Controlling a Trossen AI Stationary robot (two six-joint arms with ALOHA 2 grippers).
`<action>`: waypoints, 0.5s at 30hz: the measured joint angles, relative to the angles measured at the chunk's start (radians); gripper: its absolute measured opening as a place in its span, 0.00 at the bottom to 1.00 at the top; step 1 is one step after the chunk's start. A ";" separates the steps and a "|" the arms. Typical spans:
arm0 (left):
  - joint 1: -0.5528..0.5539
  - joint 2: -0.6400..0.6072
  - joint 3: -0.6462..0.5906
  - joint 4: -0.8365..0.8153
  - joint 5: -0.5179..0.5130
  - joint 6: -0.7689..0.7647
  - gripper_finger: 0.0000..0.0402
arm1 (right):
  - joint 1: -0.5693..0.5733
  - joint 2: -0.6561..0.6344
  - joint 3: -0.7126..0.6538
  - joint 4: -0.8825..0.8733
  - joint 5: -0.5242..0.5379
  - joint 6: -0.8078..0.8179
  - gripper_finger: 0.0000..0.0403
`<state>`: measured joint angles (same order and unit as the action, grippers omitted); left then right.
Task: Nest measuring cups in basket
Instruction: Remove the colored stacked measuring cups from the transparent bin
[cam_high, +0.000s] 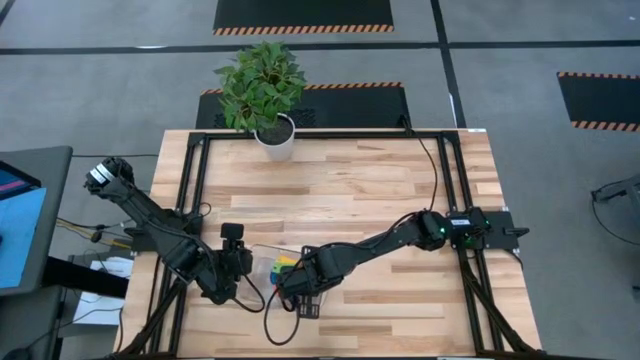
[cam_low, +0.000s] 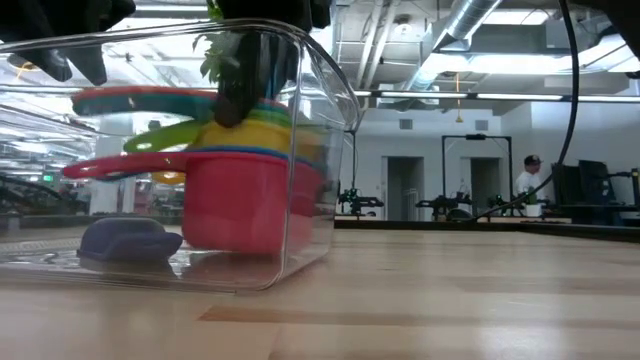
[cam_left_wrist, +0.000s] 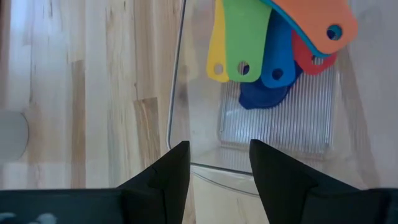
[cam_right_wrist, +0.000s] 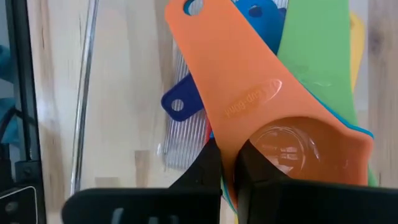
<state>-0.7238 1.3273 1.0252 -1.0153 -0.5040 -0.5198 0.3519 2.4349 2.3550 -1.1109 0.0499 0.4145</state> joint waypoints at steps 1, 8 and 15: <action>0.000 0.000 0.000 0.000 0.000 0.000 0.39 | 0.000 0.001 0.000 0.000 0.000 0.000 0.04; 0.000 0.000 0.000 -0.014 0.000 0.000 0.39 | 0.000 0.008 -0.004 0.015 -0.019 0.005 0.14; 0.000 0.000 0.000 -0.033 0.000 0.000 0.39 | 0.002 0.008 -0.009 0.022 -0.021 0.000 0.46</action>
<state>-0.7238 1.3273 1.0252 -1.0488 -0.5044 -0.5194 0.3542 2.4432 2.3459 -1.0885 0.0288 0.4140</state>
